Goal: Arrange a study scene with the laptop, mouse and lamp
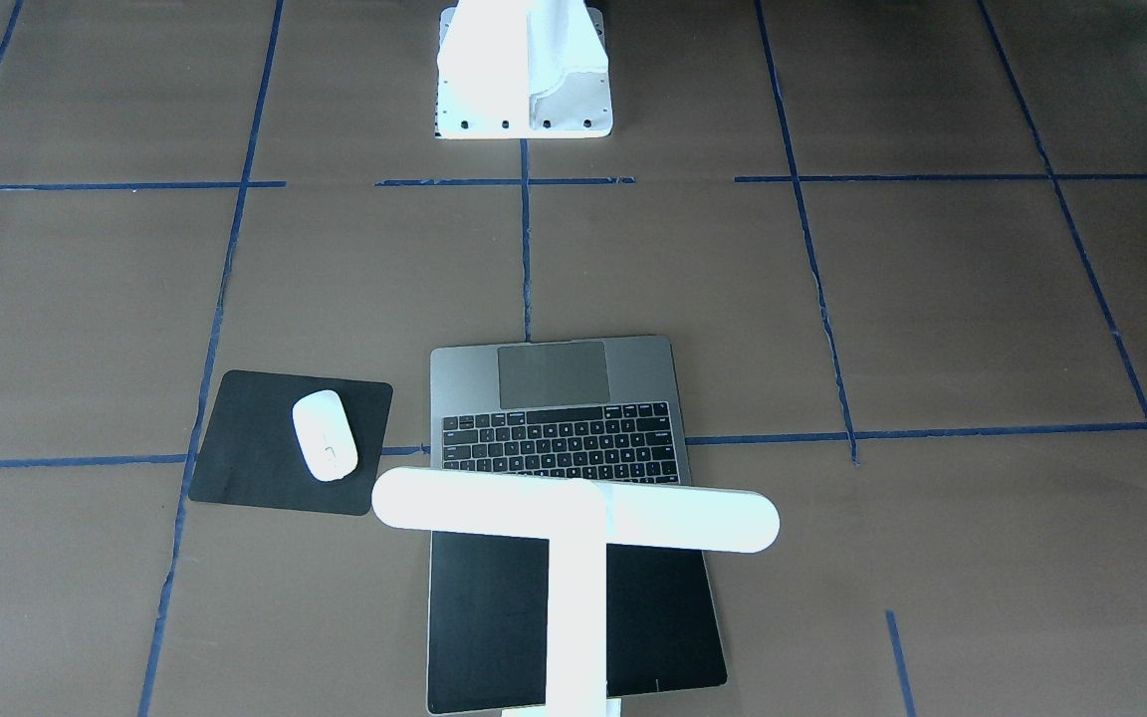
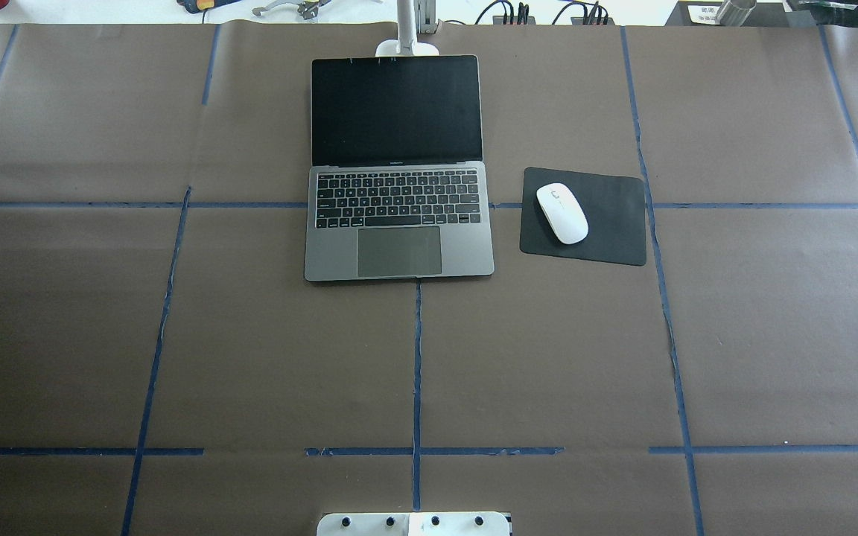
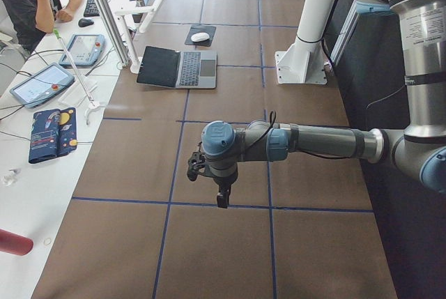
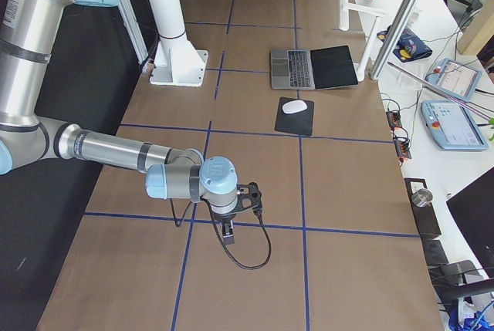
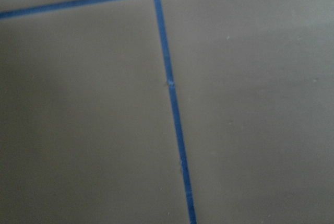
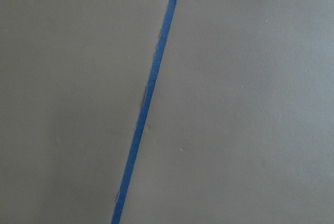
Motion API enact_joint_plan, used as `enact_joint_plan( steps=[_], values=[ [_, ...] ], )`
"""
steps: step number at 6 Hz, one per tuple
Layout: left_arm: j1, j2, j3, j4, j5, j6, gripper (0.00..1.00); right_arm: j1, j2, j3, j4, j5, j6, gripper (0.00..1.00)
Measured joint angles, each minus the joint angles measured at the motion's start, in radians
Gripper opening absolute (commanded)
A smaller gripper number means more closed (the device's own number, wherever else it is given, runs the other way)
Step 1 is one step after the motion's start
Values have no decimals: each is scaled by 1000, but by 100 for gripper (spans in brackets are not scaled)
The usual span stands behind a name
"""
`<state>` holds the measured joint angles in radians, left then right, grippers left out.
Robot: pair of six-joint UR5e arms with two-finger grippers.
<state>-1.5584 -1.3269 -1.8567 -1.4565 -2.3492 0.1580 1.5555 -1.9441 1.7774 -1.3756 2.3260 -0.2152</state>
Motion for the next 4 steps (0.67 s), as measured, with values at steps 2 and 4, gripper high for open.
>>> enact_joint_plan(
  steps=[2,4],
  values=[
    [-51,10,-32,-10,4,5,100,0,-2,0,0,1,2,100],
    [-56,13,-42,-11,5,9,100,0,-2,-1,0,4,2,100]
  ],
)
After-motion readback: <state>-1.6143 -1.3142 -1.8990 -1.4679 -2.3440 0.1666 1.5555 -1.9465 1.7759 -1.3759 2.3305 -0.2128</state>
